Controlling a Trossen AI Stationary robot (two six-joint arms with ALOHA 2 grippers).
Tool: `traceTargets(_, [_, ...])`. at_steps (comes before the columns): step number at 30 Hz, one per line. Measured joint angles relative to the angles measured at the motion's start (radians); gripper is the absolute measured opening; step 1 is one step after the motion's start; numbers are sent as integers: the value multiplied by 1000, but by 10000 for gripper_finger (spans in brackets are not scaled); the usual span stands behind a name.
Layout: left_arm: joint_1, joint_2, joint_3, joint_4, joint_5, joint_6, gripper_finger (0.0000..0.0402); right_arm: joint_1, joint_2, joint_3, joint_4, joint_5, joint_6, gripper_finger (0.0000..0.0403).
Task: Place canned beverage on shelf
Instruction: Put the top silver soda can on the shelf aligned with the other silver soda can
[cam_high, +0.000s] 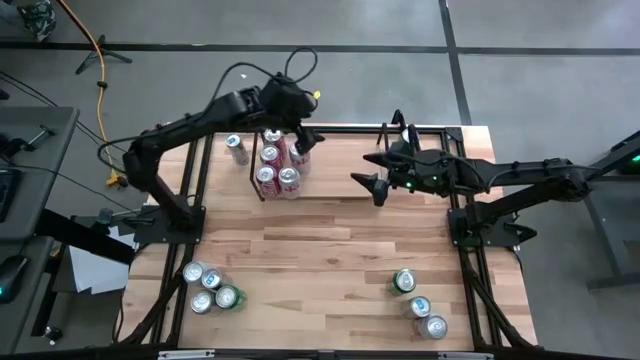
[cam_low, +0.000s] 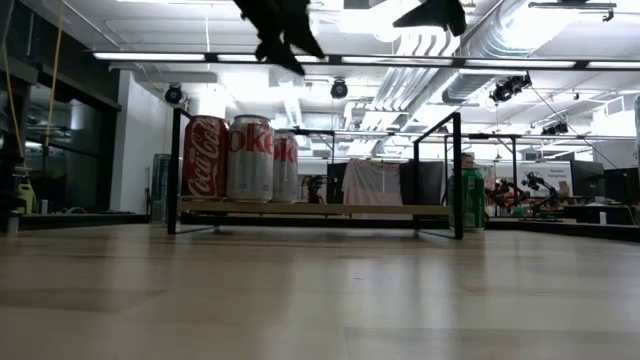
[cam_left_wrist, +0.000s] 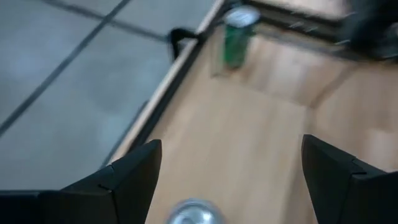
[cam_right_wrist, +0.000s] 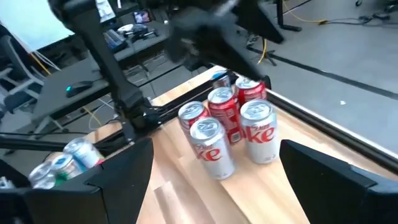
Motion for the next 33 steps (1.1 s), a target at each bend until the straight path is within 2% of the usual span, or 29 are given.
traceTargets(2, [0, -49, -25, 12, 46, -12, 296, -9, 5, 0, -6, -4, 1, 334])
traceTargets(8, [-3, -237, -159, 162, 55, -85, 296, -28, 21, 0, -8, -21, -2, 334])
traceTargets(15, [-38, -527, -444, 433, 67, -107, 293, -56, 49, 0, -8, -53, 1, 334])
traceTargets(20, [-67, -740, -671, 620, 53, -193, 265, -87, 91, 0, 32, -150, 20, 334])
traceTargets(24, [-85, -885, -820, 696, 35, -278, 216, -107, 146, 0, 117, -219, 19, 334])
traceTargets(28, [-97, -989, -922, 744, 18, -342, 139, -136, 219, 32, 168, -266, 20, 316])
traceTargets(30, [-97, -1024, -946, 748, -5, -367, 90, -154, 272, 96, 99, -271, 21, 288])
traceTargets(33, [-97, -1058, -963, 754, -22, -376, 20, -183, 366, 221, -27, -273, 17, 215])
